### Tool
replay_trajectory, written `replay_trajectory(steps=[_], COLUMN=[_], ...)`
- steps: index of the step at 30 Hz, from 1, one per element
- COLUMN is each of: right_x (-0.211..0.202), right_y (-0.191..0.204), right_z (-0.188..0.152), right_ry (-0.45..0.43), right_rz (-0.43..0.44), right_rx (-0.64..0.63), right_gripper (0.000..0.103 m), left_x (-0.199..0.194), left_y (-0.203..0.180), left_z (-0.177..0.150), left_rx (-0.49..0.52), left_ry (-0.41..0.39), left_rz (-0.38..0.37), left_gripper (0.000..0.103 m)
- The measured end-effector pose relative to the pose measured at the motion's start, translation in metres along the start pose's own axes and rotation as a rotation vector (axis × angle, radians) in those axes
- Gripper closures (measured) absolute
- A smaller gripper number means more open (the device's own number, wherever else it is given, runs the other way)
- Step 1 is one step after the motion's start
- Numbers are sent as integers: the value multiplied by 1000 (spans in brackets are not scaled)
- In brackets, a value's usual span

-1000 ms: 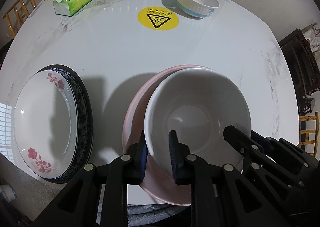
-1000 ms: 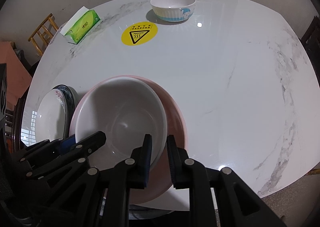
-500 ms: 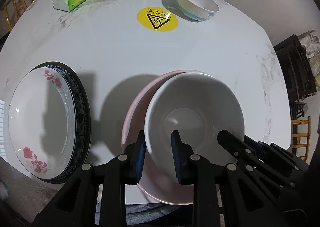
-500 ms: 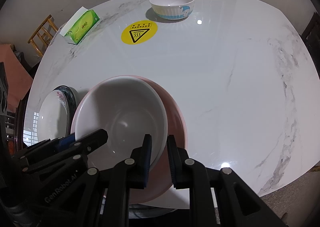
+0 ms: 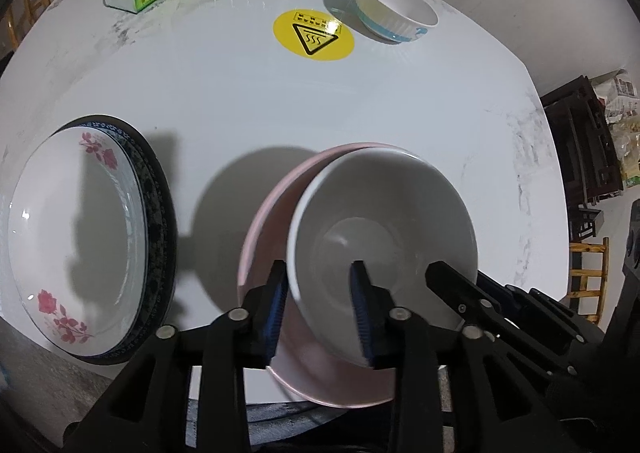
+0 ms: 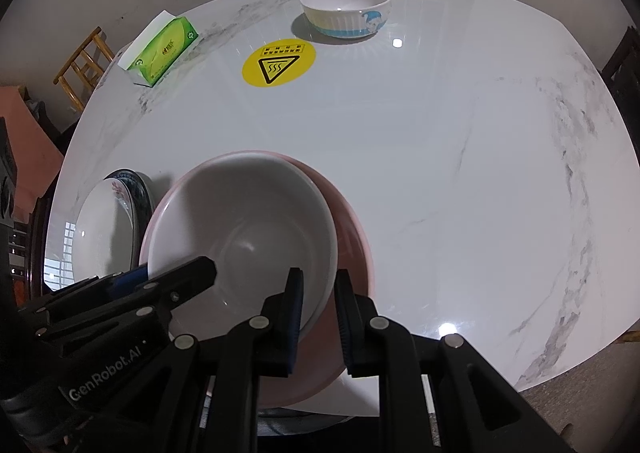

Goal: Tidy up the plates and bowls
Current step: 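Lower the white bowl into the pink bowl with both grippers, then open both grippers and lift them out of the nested bowls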

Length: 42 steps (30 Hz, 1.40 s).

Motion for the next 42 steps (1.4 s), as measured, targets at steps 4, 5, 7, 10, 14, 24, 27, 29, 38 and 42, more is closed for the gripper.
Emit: replay_trajectory(steps=[4, 5, 7, 10, 14, 24, 27, 29, 38, 42], right_x=[-1, -2, -3, -3, -4, -5, -5, -4, -19, -29], right_y=[-2, -4, -6, -6, -6, -4, -1, 0, -6, -10], right_z=[-1, -1, -1, -2, -3, -3, -3, -1, 3, 10], right_ry=[-4, -7, -14, -19, -22, -32, -35, -31, -88, -138], right_rz=[3, 2, 13, 18, 34, 61, 61, 62, 52, 37], right_rx=[8, 13, 15, 15, 16, -6, -31, -35, -58, -90], right_gripper=[83, 83, 83, 83, 83, 79, 78, 78, 78, 78], left_x=[-1, -2, -4, -6, -8, -23, -27, -30, -39, -35], left_y=[-3, -3, -4, -4, -4, -8, -10, -10, -3, 0], left_z=[0, 0, 1, 0, -1, 7, 11, 14, 33, 40], left_rx=[1, 3, 3, 6, 6, 47, 57, 55, 45, 38], left_ry=[6, 3, -7, -16, -20, -120, -154, -175, -270, -271], left_rz=[8, 5, 4, 7, 5, -23, -38, -46, -6, 5], left_gripper=[66, 65, 63, 62, 61, 56, 55, 55, 49, 49])
Point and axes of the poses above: each gripper's, at about its wrist camera, not at the fingertips, and x roughly the way its jaws point, y to its left, z to its top, the point moved 7 cm from there along x, roughly the way its jaws point, and after that the axes turned 10 degrees about -x, right-handed, at the moved point
